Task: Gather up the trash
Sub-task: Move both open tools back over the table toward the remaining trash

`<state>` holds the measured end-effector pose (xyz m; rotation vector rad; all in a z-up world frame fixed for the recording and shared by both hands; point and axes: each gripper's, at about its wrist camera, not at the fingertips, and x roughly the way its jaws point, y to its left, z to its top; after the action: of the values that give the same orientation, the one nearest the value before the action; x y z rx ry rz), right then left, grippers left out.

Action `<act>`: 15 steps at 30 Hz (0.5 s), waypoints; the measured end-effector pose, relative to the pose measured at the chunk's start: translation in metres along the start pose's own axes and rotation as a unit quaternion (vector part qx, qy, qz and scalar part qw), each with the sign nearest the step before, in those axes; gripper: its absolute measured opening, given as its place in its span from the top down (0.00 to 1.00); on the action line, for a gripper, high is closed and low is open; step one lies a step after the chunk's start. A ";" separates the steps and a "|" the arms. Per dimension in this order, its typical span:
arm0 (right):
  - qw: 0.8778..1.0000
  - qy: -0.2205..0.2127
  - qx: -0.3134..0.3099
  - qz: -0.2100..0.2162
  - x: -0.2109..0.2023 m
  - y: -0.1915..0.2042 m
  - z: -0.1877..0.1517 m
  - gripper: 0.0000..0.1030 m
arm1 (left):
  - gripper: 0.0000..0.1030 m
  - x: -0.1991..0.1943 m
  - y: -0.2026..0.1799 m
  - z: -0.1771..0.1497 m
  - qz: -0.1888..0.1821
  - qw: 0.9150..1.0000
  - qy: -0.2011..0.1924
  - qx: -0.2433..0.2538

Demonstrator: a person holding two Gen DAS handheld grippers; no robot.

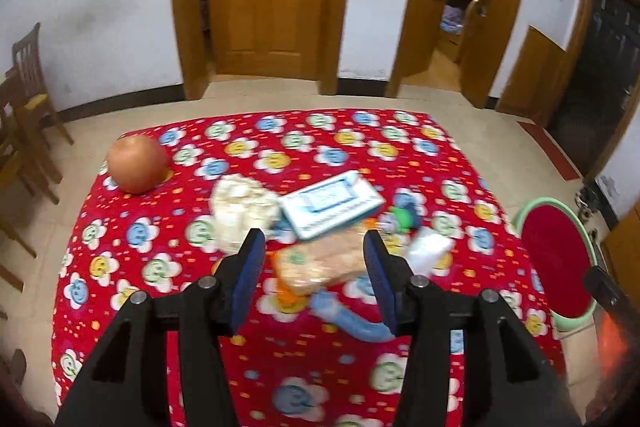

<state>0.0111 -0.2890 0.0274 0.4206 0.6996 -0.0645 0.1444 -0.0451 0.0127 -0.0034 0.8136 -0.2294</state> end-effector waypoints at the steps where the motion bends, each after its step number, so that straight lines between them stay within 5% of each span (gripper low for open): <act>1: 1.000 0.004 -0.004 0.003 0.005 0.006 0.000 0.38 | 0.50 0.003 0.007 0.000 0.003 1.000 0.002 -0.006; 15: 0.997 0.066 -0.018 0.030 0.080 0.063 -0.005 0.38 | 0.41 0.053 0.057 0.003 0.021 0.998 0.034 -0.043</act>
<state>0.0816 -0.2226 -0.0048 0.4141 0.8167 0.0319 0.1933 -0.0005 -0.0289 -0.0600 0.8909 -0.1553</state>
